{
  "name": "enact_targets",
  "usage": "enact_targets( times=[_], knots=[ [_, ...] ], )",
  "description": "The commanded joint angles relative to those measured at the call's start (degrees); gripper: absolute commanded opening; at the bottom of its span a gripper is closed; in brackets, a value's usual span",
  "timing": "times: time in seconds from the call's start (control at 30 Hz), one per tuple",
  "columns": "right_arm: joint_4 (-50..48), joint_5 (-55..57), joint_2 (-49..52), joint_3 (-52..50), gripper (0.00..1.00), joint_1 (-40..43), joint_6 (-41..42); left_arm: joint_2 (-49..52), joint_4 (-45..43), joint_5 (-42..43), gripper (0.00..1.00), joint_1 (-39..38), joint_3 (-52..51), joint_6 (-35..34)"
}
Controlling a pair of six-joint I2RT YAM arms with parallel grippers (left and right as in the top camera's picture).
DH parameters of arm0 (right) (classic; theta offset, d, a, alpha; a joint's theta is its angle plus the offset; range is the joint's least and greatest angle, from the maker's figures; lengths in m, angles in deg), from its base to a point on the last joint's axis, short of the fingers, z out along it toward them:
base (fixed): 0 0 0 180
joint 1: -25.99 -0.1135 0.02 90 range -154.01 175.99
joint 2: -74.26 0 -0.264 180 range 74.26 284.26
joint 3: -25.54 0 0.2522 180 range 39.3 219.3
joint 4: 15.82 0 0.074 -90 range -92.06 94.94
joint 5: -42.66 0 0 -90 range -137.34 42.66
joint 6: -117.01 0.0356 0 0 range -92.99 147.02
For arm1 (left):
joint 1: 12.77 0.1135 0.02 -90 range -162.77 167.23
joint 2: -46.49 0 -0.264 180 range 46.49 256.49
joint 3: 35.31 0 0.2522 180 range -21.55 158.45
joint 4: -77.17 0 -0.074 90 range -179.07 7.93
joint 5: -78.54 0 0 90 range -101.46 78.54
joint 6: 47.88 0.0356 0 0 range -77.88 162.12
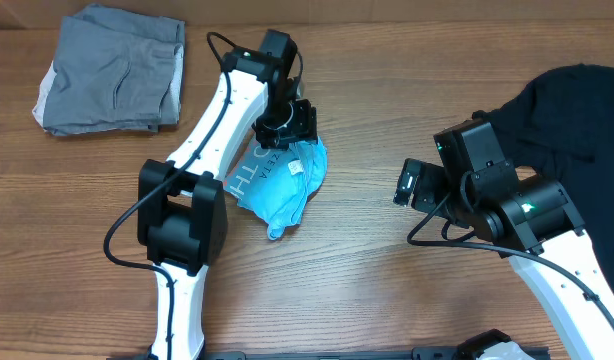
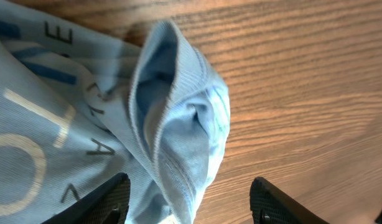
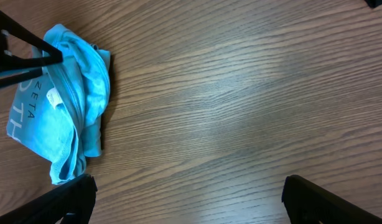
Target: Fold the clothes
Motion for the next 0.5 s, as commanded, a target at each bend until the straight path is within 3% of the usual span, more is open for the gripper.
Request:
enact_targets(
  times=[0.0,0.27,0.47],
  knots=[
    [-0.3,0.6,0.0,0.3,1.0,0.1,0.1,1.9,0.3,-1.8,0.64,-2.1,0.0,1.5],
    [-0.3,0.5,0.0,0.3,1.0,0.1,0.1,2.1,0.1,-2.6,0.53,-3.3,0.0,1.4],
    [-0.3,0.6,0.0,0.3,1.0,0.1,0.1,2.1,0.1,-2.6,0.32,-3.5,0.0,1.3]
  ],
)
